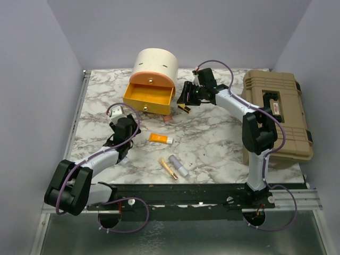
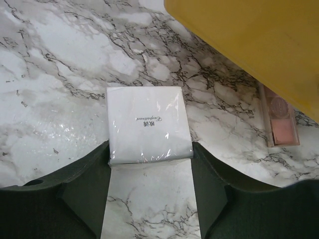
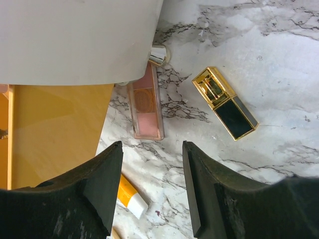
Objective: Organize the makeup
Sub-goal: Pick up the makeup from the center of the board.
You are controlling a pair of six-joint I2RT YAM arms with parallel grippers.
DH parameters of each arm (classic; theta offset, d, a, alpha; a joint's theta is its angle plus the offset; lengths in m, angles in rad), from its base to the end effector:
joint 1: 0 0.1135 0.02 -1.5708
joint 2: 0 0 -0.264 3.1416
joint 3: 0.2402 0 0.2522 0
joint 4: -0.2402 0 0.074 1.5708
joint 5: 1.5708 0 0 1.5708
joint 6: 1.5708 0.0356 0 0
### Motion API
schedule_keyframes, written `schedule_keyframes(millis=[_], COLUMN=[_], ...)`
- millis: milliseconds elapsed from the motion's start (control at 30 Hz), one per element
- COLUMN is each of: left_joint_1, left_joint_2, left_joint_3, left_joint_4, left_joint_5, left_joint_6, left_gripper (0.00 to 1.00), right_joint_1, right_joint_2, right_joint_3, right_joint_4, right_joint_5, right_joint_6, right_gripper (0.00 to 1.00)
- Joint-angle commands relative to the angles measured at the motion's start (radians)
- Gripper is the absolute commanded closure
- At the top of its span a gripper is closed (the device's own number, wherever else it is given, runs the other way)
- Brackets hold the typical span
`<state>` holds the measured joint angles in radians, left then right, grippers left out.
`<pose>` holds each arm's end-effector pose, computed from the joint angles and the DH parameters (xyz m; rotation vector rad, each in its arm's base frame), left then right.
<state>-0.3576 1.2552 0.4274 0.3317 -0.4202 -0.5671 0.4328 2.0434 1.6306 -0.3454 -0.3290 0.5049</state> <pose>0.2314 -0.0710 0.1740 -0.4636 1.9698 -0.1504 0.4190 0.2062 0.2312 -0.0858 2.4346 0.8322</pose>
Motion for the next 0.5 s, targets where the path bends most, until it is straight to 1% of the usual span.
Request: schedule_keyframes(millis=[0,233,467], left_joint_1=[-0.001,-0.001,-0.002], left_joint_2=[-0.025,-0.082,-0.226], left_joint_3=[0.069,0.091,0.119], left_joint_4=[-0.049,-0.088,-0.211], left_joint_5=[0.030,0.056,0.008], left_joint_6=[0.034,0.056,0.105], left_gripper=[0.71,0.71,0.71], right_joint_1=[0.004,0.004,0.004], right_joint_2=[-0.025,-0.036,-0.072], right_joint_3=[0.005,-0.002,0.004], right_joint_4=[-0.014,-0.019,-0.030], right_joint_5=[0.029,0.044,0.079], right_joint_6=[-0.002,-0.002,-0.013], right_gripper=[0.43,0.43,0.43])
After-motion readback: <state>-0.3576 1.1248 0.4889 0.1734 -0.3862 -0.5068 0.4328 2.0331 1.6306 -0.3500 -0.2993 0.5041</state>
